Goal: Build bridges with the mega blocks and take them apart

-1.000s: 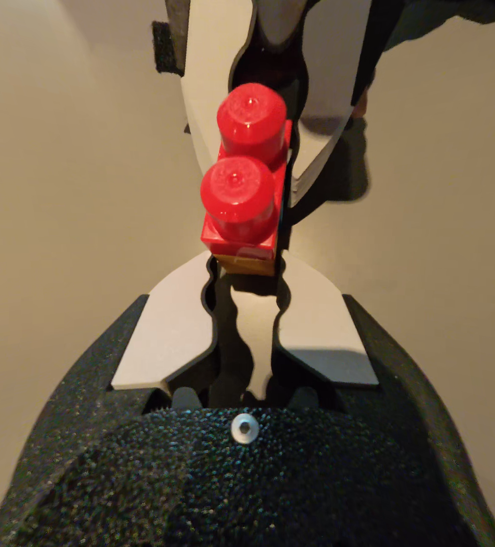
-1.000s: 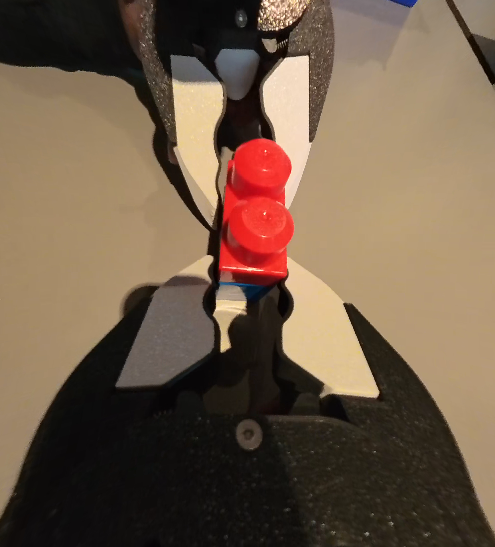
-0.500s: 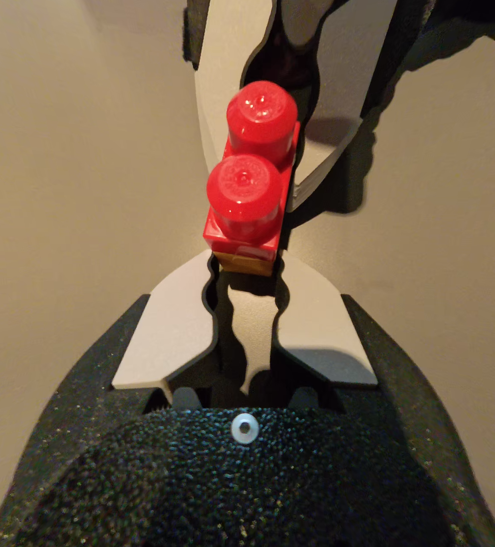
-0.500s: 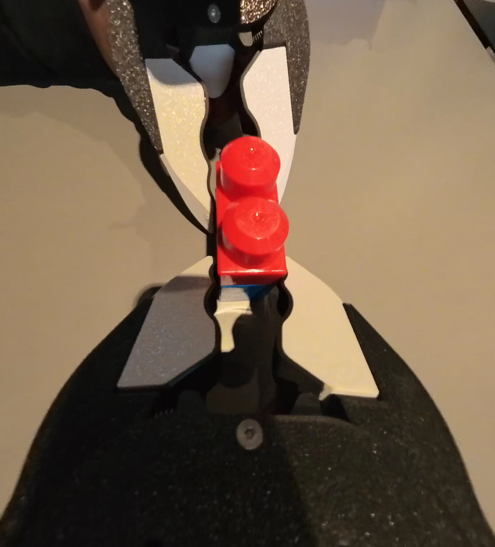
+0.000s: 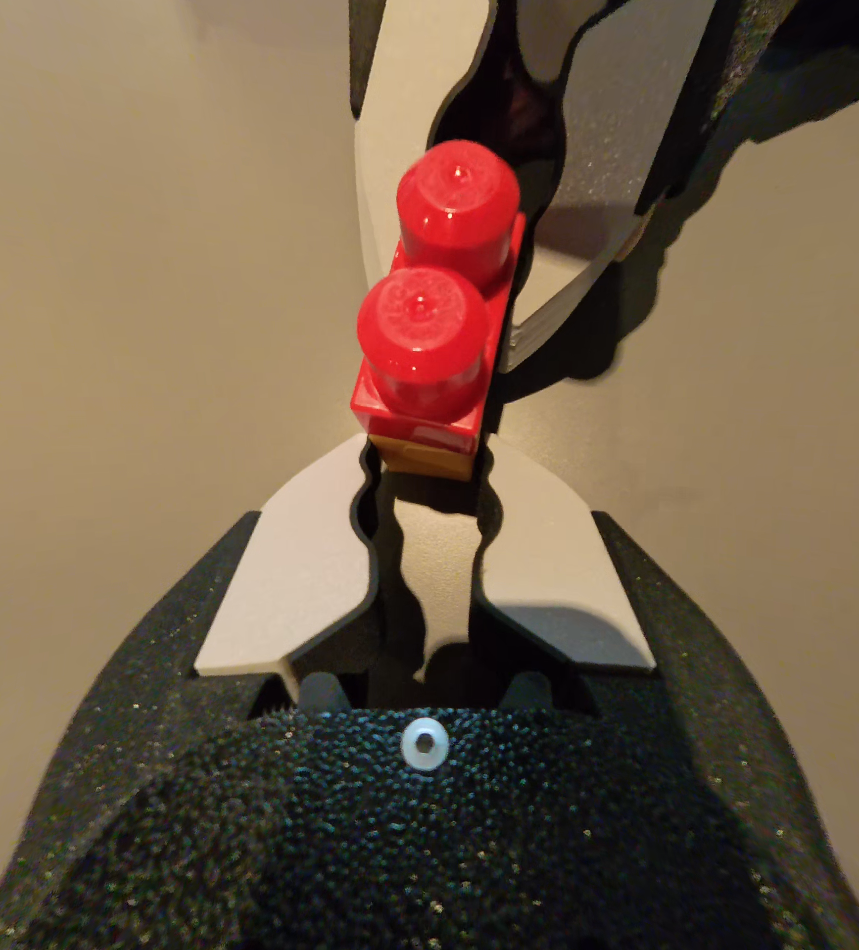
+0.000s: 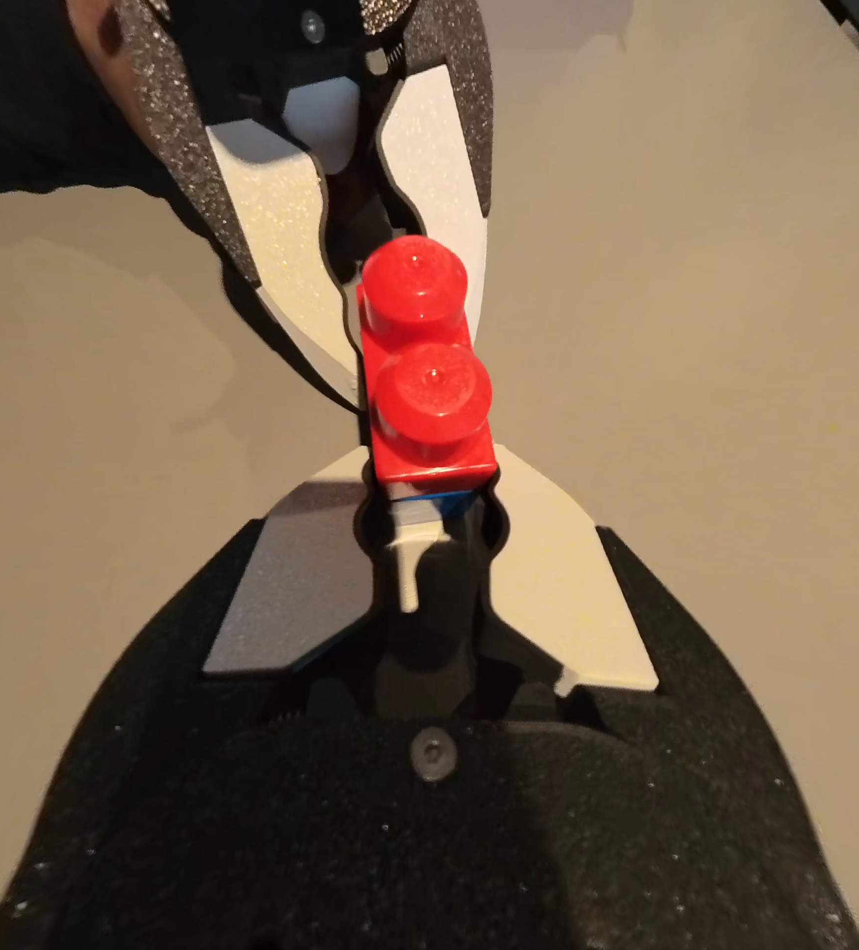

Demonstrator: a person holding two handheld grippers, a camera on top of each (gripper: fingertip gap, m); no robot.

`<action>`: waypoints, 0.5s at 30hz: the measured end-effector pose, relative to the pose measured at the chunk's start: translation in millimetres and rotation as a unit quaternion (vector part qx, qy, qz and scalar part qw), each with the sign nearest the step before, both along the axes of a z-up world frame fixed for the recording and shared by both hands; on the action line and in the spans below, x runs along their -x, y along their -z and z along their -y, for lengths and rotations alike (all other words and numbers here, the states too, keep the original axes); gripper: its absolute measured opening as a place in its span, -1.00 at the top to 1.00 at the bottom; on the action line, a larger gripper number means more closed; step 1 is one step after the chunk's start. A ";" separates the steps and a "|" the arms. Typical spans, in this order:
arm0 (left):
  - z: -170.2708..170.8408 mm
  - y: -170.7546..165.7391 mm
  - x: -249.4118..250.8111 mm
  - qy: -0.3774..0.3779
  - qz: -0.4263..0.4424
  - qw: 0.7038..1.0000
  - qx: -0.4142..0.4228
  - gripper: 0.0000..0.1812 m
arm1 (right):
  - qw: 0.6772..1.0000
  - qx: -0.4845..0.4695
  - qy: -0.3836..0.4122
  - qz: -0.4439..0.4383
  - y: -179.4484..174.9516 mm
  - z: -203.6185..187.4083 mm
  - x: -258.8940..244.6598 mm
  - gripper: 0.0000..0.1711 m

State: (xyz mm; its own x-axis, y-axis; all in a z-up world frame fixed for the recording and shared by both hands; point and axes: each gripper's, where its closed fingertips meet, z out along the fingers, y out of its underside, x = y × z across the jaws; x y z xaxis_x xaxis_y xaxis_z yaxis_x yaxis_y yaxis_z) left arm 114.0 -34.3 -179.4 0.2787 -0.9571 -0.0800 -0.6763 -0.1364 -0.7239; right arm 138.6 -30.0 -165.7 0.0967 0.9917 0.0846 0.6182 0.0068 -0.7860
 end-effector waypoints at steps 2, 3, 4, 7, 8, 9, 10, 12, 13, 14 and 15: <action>-0.5 0.2 0.1 -0.003 -0.001 1.000 0.000 0.61 | 1.000 0.005 0.005 0.000 0.2 -0.6 0.1 0.56; -0.8 0.2 0.2 -0.004 -0.001 1.000 -0.001 0.61 | 1.000 0.006 0.007 0.000 0.2 -0.7 0.2 0.56; -0.9 0.2 0.2 -0.004 -0.001 1.000 -0.001 0.61 | 1.000 0.007 0.008 0.000 0.3 -0.8 0.3 0.56; -1.3 0.2 0.4 -0.008 -0.003 1.000 -0.004 0.61 | 1.000 0.008 0.011 0.000 0.3 -1.4 0.4 0.56; -1.3 0.2 0.4 -0.008 -0.003 1.000 -0.004 0.61 | 1.000 0.009 0.013 0.000 0.4 -1.5 0.3 0.56; -1.4 0.4 0.4 -0.009 -0.003 1.000 -0.003 0.61 | 1.000 0.014 0.016 0.000 0.5 -1.6 0.4 0.56; -1.3 0.4 0.5 -0.009 -0.002 1.000 -0.002 0.61 | 1.000 0.015 0.017 0.000 0.5 -1.7 0.4 0.56; -2.0 0.3 0.5 -0.011 -0.003 1.000 -0.004 0.61 | 1.000 0.013 0.020 0.000 0.5 -2.4 0.5 0.55; -2.3 0.3 0.5 -0.012 -0.003 1.000 -0.005 0.61 | 1.000 0.013 0.023 0.000 0.5 -2.9 0.5 0.55; -2.8 0.3 0.7 -0.014 -0.003 1.000 -0.005 0.61 | 1.000 0.014 0.026 0.000 0.6 -3.3 0.5 0.55; -3.3 0.4 0.8 -0.016 -0.003 1.000 -0.005 0.61 | 0.999 0.018 0.032 -0.001 0.6 -3.9 0.6 0.55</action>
State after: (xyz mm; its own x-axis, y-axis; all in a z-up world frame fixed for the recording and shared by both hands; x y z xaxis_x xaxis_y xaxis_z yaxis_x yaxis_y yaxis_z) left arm 113.2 -31.0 -179.8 0.3081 -0.9470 -0.0907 -0.6765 -0.1511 -0.7208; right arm 138.0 -26.1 -166.3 0.1595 0.9860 0.0496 0.6156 -0.0600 -0.7858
